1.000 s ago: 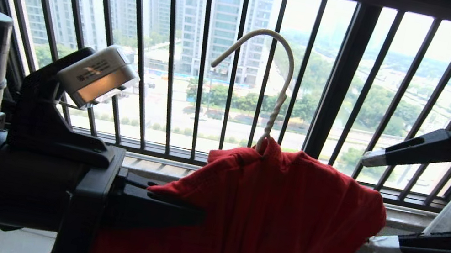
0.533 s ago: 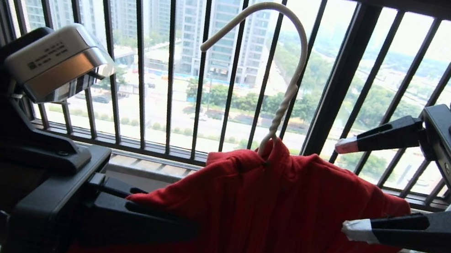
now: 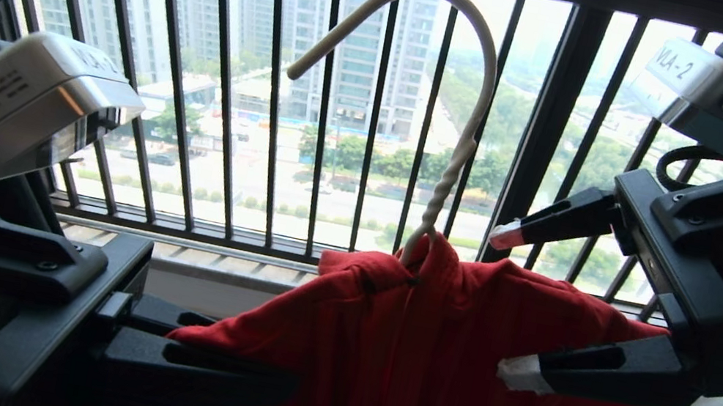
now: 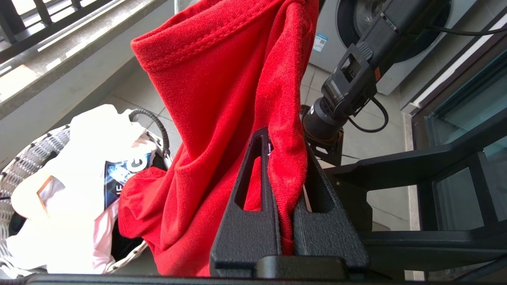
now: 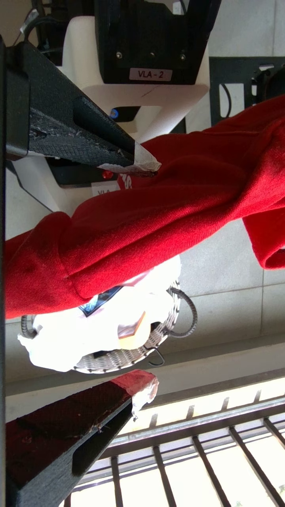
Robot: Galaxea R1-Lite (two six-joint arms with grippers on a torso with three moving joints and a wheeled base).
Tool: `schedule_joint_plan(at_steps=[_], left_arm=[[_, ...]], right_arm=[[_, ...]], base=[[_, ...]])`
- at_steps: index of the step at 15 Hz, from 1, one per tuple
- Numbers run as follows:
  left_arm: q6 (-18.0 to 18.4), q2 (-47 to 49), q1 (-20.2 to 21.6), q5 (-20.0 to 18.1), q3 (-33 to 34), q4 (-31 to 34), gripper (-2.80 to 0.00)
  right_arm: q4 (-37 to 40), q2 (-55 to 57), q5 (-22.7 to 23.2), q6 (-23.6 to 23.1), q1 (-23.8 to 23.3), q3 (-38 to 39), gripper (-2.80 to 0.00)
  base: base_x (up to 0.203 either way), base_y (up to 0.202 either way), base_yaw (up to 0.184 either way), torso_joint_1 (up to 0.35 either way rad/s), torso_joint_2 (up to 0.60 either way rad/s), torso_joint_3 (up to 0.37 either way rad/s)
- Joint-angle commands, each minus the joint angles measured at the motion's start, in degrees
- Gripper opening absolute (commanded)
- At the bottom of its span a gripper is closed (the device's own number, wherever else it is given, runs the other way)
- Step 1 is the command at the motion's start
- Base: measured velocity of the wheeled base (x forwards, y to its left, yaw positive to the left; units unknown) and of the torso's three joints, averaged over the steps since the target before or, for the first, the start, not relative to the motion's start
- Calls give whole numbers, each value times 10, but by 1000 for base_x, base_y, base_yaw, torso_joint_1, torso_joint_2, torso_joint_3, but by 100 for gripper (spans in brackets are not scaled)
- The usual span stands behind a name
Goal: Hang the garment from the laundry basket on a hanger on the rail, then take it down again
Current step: Hang the clothes on the clothes rack
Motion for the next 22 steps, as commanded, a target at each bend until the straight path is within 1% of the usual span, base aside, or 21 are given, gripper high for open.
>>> schedule_joint_plan(at_steps=[1,6,7,8,12,22], left_arm=[[-1,-5,0,-1,0,-1,-280],[-2,-13,0,0,-3,-2,-280],[-4,-13,0,1,-3,-2,-280],[-4,-13,0,1,-4,-2,-280],[-27,-17,1,1,1,-32,-280],[-26,-17,2,3,5,-35,-280]], right_arm=[[3,7,2,3,18,1,0],[2,25,2,18,33,4,0],[1,25,2,18,33,4,-26],[1,26,2,19,33,4,-280],[1,24,3,24,35,3,-280],[0,13,2,28,44,-1,-280]], base=[[0,0,0,0,0,0],[0,0,0,0,0,0],[0,0,0,0,0,0],[0,0,0,0,0,0],[0,0,0,0,0,0],[0,0,0,0,0,0]])
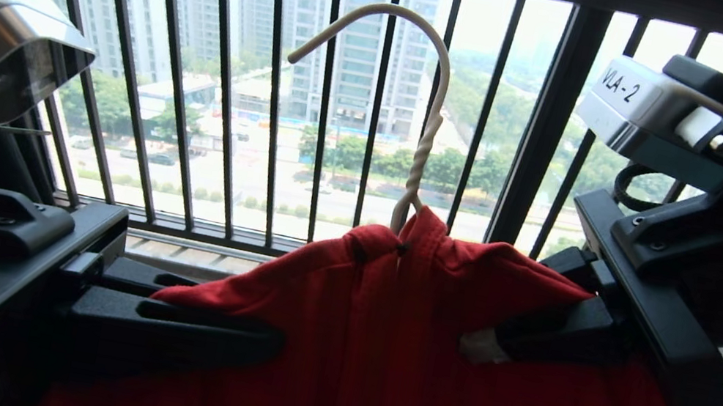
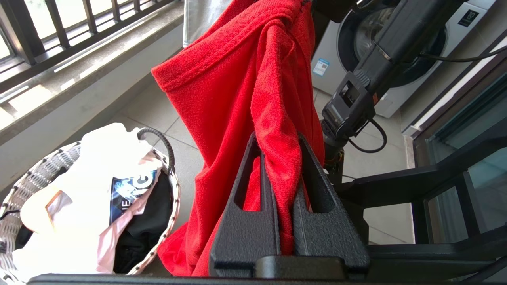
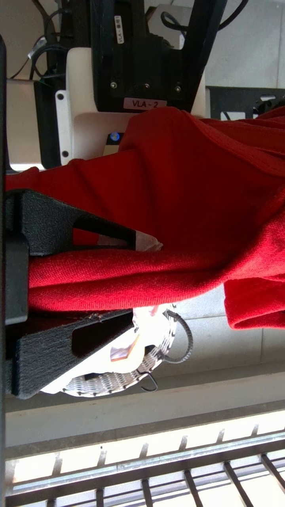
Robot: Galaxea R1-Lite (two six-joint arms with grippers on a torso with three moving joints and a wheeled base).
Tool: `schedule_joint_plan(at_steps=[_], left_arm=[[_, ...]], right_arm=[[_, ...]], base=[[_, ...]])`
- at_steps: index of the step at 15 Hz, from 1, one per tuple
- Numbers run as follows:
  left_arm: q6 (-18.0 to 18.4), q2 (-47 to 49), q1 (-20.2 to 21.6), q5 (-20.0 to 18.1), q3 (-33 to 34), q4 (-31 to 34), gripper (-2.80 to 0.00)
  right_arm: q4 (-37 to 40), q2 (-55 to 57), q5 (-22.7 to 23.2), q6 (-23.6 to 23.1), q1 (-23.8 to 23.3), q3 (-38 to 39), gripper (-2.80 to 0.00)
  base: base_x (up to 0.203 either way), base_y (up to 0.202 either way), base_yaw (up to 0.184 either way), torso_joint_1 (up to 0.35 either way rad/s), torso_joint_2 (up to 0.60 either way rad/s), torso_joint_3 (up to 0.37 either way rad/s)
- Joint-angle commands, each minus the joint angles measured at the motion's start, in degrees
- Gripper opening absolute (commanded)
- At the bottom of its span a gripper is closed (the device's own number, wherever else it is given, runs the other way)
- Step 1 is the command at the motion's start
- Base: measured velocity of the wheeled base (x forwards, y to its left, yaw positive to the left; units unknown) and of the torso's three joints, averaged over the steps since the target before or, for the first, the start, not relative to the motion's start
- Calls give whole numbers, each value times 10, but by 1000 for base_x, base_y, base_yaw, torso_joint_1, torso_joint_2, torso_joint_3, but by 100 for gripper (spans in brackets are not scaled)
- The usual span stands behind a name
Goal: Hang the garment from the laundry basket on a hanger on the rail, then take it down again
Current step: Hang the clothes on the clothes rack
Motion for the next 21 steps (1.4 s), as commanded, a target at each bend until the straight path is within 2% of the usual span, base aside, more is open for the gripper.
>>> schedule_joint_plan(at_steps=[1,2,5,9,11,14,19,20,21], left_arm=[[-1,2,0,-2,0,0,-280],[0,2,1,-1,1,-2,0],[-3,2,2,-1,14,-39,0],[2,0,8,1,16,-42,0],[4,-3,32,2,10,-49,0],[-3,-7,103,7,6,-100,0],[-15,-23,109,9,-1,-106,0],[-15,-29,109,9,-1,-106,-175],[-15,-35,109,9,-1,-106,-280]], right_arm=[[2,-4,2,-2,1,-3,-280],[2,-5,2,-2,1,-2,-280],[1,-10,1,-3,1,-3,-280],[2,-16,-1,-2,1,-2,-280],[2,-22,-2,-2,0,-2,-280],[4,-42,-3,-1,-3,6,-280],[4,-61,-3,6,-8,29,-280],[3,-61,-3,11,-8,29,-280],[2,-61,-3,14,-10,29,-280]], base=[[0,0,0,0,0,0],[0,0,0,0,0,0],[0,0,0,0,0,0],[0,0,0,0,0,0],[0,0,0,0,0,0],[0,0,0,0,0,0],[0,0,0,0,0,0],[0,0,0,0,0,0],[0,0,0,0,0,0]])
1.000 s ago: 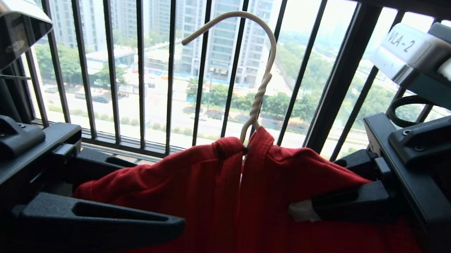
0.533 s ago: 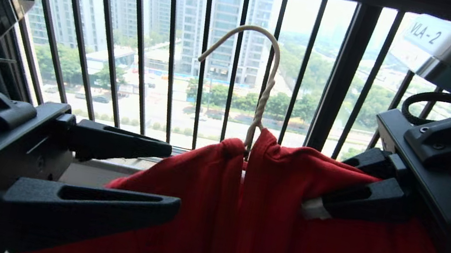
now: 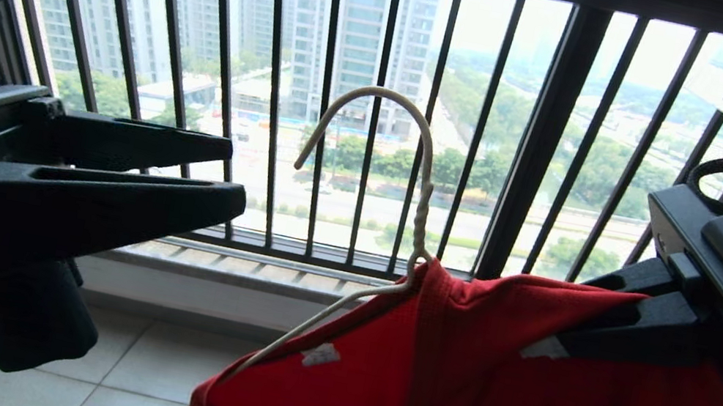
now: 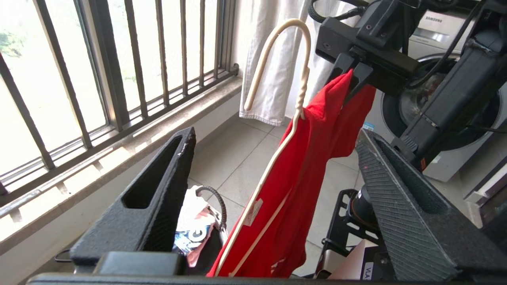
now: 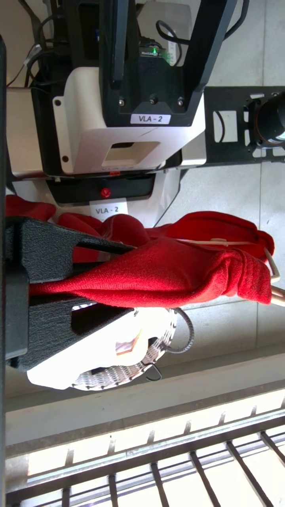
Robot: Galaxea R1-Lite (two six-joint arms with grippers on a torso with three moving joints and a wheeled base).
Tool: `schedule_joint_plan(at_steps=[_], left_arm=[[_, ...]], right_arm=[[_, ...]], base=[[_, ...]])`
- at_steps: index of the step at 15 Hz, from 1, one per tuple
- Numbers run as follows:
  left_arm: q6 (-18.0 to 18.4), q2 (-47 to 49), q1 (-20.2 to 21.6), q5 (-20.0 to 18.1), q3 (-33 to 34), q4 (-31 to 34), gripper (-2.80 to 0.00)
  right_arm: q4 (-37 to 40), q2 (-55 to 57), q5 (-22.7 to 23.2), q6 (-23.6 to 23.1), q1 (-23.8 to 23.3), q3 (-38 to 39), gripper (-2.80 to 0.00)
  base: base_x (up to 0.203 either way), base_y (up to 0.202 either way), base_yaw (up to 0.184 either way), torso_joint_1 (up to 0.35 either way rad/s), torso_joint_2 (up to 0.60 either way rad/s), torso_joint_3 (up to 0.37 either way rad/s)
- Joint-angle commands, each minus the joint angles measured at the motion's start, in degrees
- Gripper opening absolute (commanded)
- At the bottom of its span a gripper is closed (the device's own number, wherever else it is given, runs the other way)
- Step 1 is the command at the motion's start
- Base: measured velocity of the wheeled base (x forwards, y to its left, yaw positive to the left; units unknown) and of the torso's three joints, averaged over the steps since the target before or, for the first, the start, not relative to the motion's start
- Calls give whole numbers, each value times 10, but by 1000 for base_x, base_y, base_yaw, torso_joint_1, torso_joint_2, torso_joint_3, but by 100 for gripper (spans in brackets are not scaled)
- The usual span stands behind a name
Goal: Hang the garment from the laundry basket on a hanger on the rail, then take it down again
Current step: Hang the clothes on the clothes rack
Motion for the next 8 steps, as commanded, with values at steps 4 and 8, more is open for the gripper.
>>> schedule_joint_plan(at_steps=[4,8], left_arm=[[-3,-16,9,-1,-5,-1,-280],[-30,-16,41,0,-27,-1,-280]], right_arm=[[2,-4,1,1,-9,2,-280],[-15,-5,2,9,-25,0,-280]], base=[[0,0,0,0,0,0],[0,0,0,0,0,0]])
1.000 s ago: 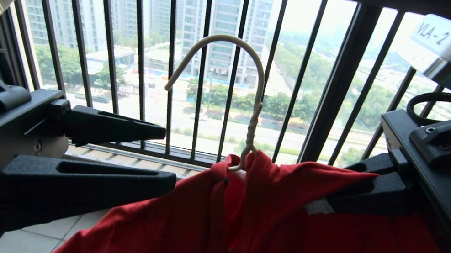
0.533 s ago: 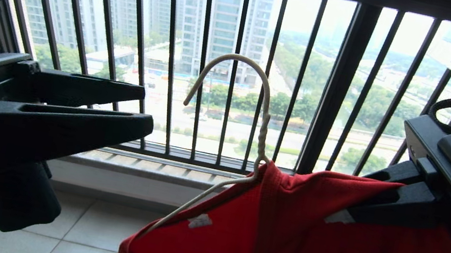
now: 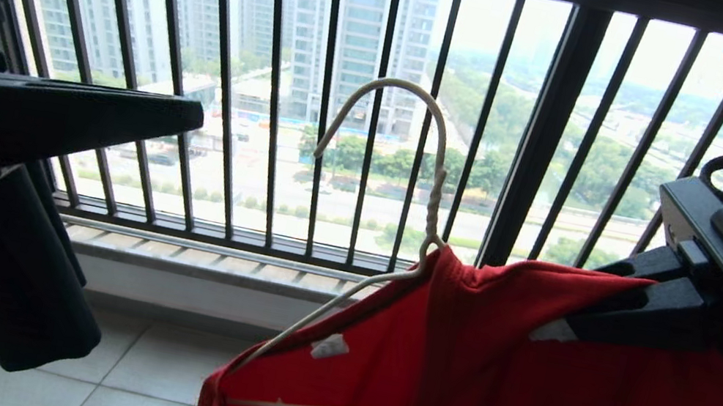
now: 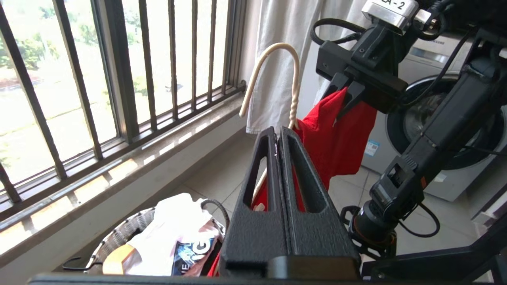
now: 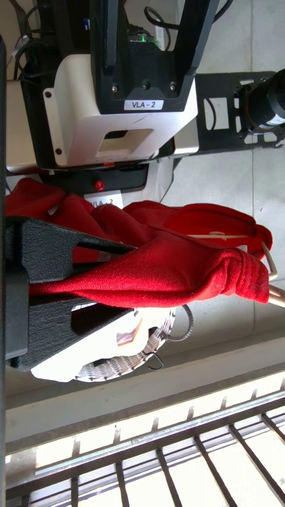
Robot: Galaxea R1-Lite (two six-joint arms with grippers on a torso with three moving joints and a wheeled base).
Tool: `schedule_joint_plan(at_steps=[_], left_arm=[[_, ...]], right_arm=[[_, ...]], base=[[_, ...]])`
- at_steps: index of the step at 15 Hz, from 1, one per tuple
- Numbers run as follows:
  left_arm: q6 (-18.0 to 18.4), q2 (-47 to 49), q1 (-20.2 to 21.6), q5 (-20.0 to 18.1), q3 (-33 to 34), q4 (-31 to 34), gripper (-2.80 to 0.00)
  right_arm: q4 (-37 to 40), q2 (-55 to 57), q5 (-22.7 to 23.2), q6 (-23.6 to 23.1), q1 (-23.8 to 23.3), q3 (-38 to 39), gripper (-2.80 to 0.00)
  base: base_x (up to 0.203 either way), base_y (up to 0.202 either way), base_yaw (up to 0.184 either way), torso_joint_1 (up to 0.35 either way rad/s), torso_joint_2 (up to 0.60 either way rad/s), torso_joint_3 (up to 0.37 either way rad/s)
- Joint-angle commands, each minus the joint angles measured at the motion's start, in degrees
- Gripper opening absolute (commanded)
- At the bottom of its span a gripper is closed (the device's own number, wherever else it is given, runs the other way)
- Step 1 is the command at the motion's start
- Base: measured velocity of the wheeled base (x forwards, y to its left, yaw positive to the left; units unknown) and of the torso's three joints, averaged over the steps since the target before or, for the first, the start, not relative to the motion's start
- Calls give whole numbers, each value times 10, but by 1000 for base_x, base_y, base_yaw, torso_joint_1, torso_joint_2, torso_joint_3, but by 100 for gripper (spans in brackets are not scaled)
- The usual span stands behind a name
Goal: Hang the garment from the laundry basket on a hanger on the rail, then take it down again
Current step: Hang the clothes on the clothes rack
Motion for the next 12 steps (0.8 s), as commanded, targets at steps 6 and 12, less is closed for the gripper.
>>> schedule_joint_plan(at_steps=[6,12], left_arm=[[-13,32,21,53,-58,38,-280],[-12,68,20,146,-131,129,-280]], right_arm=[[-110,-10,-19,92,-17,-1,-280],[-232,-18,-26,165,-44,26,-280]], base=[[0,0,0,0,0,0],[0,0,0,0,0,0]])
